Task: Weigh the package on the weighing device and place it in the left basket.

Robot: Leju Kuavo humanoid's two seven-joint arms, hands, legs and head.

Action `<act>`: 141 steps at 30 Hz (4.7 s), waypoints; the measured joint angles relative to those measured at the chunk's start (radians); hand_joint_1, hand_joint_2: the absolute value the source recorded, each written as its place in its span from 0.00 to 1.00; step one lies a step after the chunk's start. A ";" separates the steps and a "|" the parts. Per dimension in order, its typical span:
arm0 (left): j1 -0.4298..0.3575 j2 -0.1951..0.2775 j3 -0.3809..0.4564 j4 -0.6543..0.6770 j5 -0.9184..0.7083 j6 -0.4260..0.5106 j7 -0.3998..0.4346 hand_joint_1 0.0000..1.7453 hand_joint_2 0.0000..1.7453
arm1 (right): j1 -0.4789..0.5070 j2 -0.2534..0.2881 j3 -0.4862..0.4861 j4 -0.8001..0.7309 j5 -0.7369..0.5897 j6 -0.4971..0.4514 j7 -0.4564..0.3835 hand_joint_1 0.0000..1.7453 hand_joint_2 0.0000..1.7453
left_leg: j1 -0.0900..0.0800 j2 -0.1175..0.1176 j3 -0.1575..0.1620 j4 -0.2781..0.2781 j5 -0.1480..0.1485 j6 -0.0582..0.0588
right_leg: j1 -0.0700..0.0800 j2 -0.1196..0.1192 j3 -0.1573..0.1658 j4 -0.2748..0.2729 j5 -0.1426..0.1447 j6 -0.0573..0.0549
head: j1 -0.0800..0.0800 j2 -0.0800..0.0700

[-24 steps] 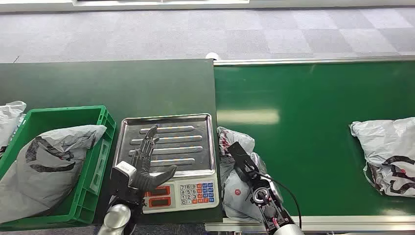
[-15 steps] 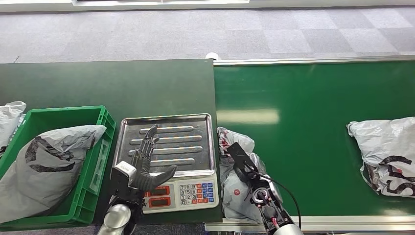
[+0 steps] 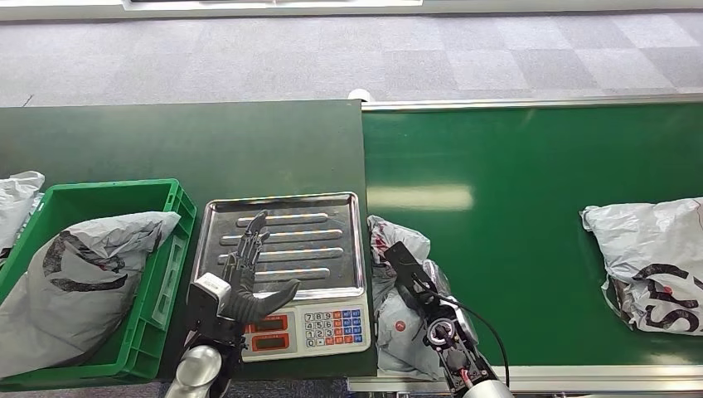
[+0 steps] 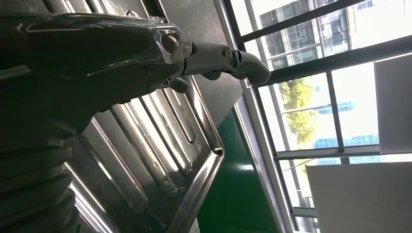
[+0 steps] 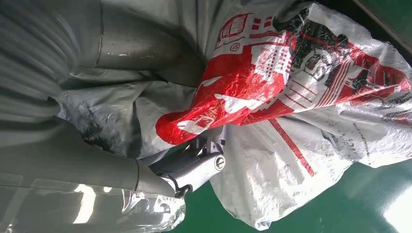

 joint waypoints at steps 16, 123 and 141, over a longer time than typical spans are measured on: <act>-0.002 0.006 0.000 0.008 0.009 0.008 -0.044 0.00 1.00 | 0.096 0.014 -0.133 -0.184 -0.456 -0.064 -0.509 1.00 1.00 | 0.000 -0.001 -0.004 0.000 0.000 0.000 | 0.000 0.000 -0.004 0.000 0.000 0.000 | 0.000 0.000; -0.050 0.008 -0.026 -0.072 0.285 0.248 -0.233 0.00 1.00 | -0.382 0.093 0.440 0.074 -0.605 0.208 -0.231 0.00 1.00 | 0.000 0.000 -0.005 0.000 0.002 -0.001 | 0.000 0.000 -0.006 0.001 0.001 -0.001 | 0.000 0.000; -0.059 0.018 -0.026 -0.053 0.292 0.240 -0.233 0.00 1.00 | -0.382 0.074 0.484 0.081 -0.576 0.239 -0.255 0.00 1.00 | 0.000 0.000 -0.005 0.000 0.002 -0.001 | 0.000 0.000 -0.006 0.001 0.001 -0.001 | 0.000 0.000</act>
